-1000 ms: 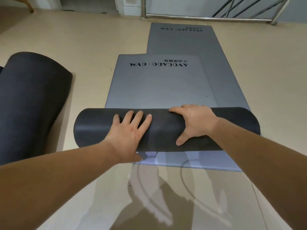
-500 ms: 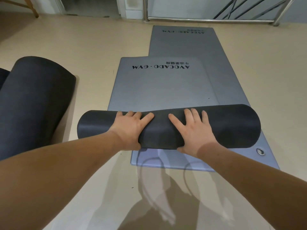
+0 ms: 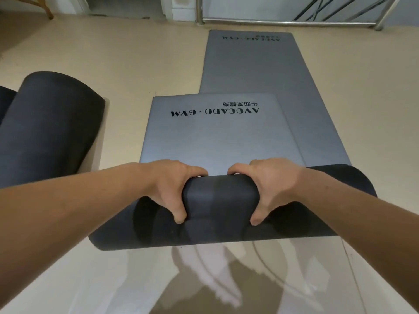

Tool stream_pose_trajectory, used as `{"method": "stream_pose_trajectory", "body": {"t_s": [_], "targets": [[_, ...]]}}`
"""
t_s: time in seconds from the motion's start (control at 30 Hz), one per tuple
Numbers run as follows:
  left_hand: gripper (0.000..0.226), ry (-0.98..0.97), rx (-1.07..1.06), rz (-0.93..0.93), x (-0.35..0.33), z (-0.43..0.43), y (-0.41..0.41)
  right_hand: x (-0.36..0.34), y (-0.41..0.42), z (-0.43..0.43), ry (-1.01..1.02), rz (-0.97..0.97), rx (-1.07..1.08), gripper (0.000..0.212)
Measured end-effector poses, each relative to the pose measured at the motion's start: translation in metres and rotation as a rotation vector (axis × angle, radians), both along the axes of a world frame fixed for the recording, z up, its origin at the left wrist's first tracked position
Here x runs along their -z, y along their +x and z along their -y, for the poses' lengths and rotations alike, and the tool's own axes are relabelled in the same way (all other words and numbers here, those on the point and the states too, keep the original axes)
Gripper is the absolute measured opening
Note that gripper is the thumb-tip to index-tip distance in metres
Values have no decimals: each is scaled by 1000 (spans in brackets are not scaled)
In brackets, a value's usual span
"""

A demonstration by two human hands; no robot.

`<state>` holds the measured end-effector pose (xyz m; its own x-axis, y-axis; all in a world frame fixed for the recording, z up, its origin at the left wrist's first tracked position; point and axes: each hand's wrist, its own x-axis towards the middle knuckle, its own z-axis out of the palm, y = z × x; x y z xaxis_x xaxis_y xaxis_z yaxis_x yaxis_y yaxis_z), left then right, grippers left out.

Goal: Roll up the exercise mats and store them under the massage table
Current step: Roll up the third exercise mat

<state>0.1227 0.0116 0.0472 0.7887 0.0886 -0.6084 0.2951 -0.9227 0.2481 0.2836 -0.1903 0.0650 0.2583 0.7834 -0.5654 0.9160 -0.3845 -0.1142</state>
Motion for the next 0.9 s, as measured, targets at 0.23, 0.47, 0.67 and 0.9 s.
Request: {"method": "stream_pose_trajectory", "body": {"t_s": [0.23,0.47,0.67,0.9], "targets": [[116,51,-166,186,14,-36,-12,1,-10,-5,126,220,45,93],[127,377,63,151,9,12,-8,24,-27,-32,-38,371,28,151],[152,552,-33,143,54,33,-18,19,4,-33,168,178,66,130],[149,474,-32,113,54,12,3,59,-23,-16,59,349,26,140]]}}
